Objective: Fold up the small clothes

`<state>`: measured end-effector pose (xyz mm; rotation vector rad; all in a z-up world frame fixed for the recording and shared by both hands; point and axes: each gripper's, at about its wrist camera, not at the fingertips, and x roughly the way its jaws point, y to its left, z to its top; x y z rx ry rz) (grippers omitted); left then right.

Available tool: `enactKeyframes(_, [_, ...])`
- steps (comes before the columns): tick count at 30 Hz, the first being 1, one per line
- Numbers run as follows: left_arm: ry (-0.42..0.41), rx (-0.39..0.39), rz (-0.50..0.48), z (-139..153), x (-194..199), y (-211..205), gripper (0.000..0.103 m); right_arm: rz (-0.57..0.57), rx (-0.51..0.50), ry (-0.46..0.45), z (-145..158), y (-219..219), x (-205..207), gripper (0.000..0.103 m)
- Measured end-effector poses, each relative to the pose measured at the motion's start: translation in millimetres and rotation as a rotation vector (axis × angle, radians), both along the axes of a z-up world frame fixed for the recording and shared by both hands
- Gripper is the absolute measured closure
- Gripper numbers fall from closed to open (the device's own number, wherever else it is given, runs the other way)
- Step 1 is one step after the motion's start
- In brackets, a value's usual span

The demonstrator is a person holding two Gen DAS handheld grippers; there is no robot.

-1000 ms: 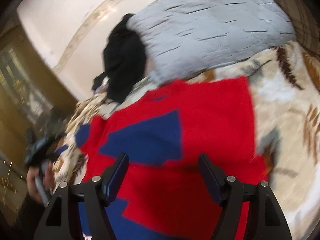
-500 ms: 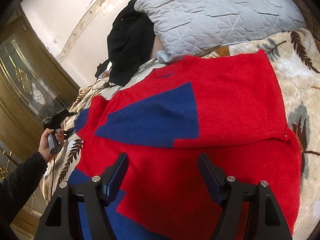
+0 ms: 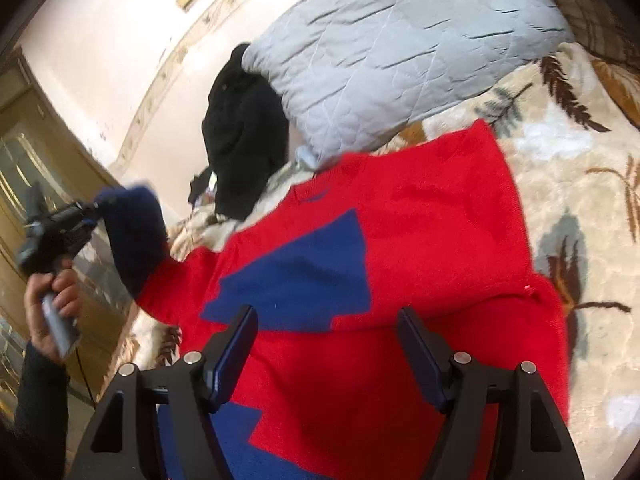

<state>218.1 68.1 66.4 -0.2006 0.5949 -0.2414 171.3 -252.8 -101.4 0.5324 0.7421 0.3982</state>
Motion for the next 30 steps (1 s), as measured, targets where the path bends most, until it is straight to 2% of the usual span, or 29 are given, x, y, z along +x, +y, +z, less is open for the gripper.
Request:
enactKeyframes(2, [0.051,-0.002,-0.139,-17,-3,-55,0.091,-0.031,0.037,0.008,1,-11,1,0.028])
enactKeyframes(3, [0.086,0.011,-0.181,-32,-2,-78,0.081,-0.037,0.061,0.024,0,-16,3,0.026])
enactKeyframes(4, [0.13,0.038,-0.203,-47,1,-93,0.048,-0.046,0.088,0.038,-2,-21,4,0.021])
enactKeyframes(5, [0.212,0.099,-0.218,-75,6,-112,0.035,-0.056,0.11,0.052,-4,-25,5,0.019])
enactKeyframes(6, [0.255,0.144,-0.198,-95,7,-118,0.032,-0.065,0.132,0.064,-6,-30,6,0.018])
enactKeyframes(7, [0.271,0.17,-0.174,-106,5,-117,0.032,-0.068,0.14,0.068,-7,-31,6,0.018])
enactKeyframes(8, [0.293,0.203,-0.109,-122,3,-108,0.032,-0.073,0.153,0.069,-7,-35,6,0.018])
enactKeyframes(9, [0.302,0.197,-0.072,-127,1,-96,0.032,-0.075,0.166,0.069,-7,-38,5,0.018])
enactKeyframes(12, [0.282,0.115,0.038,-126,-12,-42,0.032,-0.073,0.213,0.075,-5,-43,7,0.018])
enactKeyframes(14, [0.264,0.091,0.138,-124,-19,0,0.032,-0.083,0.224,0.101,-5,-44,12,0.018])
enactKeyframes(17, [0.302,0.055,0.238,-134,-19,54,0.032,-0.096,0.248,0.143,-7,-47,27,0.018])
enactKeyframes(20, [0.347,-0.024,0.289,-146,-17,87,0.032,-0.12,0.297,0.243,-20,-47,51,0.019])
enactKeyframes(21, [0.361,-0.051,0.287,-151,-14,93,0.032,-0.12,0.296,0.26,-23,-46,56,0.022])
enactKeyframes(23, [0.379,-0.077,0.28,-157,-14,97,0.032,-0.108,0.209,0.318,-29,-37,71,0.059])
enactKeyframes(24, [0.388,-0.085,0.275,-158,-15,101,0.032,-0.101,0.174,0.343,-31,-34,75,0.098])
enactKeyframes(26, [0.409,-0.093,0.256,-161,-11,99,0.032,-0.113,0.087,0.307,-18,-28,70,0.098])
enactKeyframes(27, [0.406,-0.097,0.244,-159,-12,96,0.032,-0.13,0.037,0.237,2,-26,59,0.098])
enactKeyframes(29, [0.365,-0.1,0.221,-154,-14,92,0.032,-0.144,-0.014,0.169,19,-26,46,0.098])
enactKeyframes(30, [0.348,-0.093,0.212,-155,-15,89,0.029,-0.156,-0.051,0.178,15,-25,46,0.095])
